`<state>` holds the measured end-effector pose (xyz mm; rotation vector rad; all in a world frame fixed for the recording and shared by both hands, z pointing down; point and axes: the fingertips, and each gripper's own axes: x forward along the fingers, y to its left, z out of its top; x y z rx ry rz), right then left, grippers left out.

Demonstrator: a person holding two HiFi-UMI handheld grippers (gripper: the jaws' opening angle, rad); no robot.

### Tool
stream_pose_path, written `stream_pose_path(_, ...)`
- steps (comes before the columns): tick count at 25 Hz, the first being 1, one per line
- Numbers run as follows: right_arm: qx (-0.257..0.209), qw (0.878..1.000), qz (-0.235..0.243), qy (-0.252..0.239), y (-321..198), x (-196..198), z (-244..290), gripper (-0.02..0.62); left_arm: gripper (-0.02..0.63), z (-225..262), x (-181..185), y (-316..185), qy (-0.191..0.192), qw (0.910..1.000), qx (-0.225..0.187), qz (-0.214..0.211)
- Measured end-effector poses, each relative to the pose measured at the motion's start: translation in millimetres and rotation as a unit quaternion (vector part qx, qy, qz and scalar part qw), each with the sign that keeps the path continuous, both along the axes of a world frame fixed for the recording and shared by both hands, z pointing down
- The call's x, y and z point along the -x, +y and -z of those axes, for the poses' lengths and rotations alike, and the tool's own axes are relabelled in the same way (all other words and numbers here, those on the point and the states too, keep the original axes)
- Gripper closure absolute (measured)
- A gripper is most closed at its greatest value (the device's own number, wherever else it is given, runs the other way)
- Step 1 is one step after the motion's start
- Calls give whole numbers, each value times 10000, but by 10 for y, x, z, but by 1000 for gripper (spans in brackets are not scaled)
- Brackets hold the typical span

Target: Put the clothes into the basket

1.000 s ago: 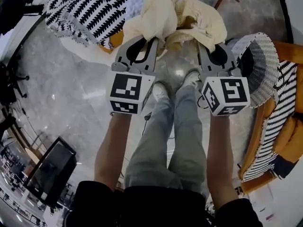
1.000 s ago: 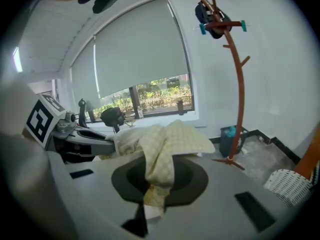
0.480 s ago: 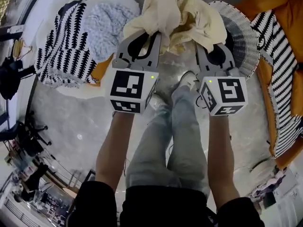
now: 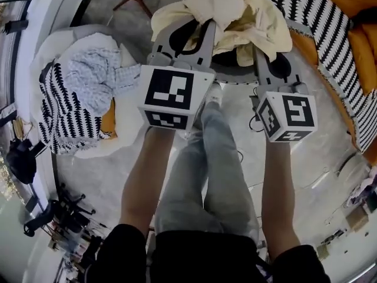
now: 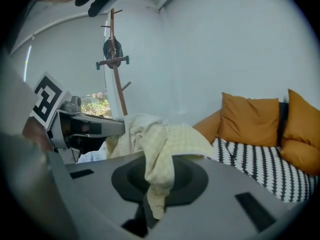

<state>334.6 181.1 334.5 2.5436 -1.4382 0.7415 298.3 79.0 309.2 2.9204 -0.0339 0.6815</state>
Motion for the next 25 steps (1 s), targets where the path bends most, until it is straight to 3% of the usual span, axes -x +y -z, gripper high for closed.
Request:
stream_pose_path(7,509,9965,-634,-179,477,-386,-457,560,565,-591,-542,559,-499,9958,398,-663)
stream_pose_path(17,1065,9869,-674,-1007,708,-453,-1454,558,563,-1633,-737,926,-1592,9793,786,-969)
stream_pose_path(19,1217,9833,-606,-1212,742,-438,-1621,557,527,-1764,-733,944,-1767,9762,846,-930)
stream_pose_path(21,1399,9785,-573,-1404,803,-425,-1760,414,449,-1862,-700,926,-1955,9739,842,-791)
stream_pose_path(22,1461,9765,-594,-1470,841,-430,-1809,376,442,-1892,-681,898,-2007,9738,821,-690)
stream_pose_path(25,1469,9747,-667,-1549,916,-455,-1876,377,442,-1948,-583,783,-2084,9737,811,-426)
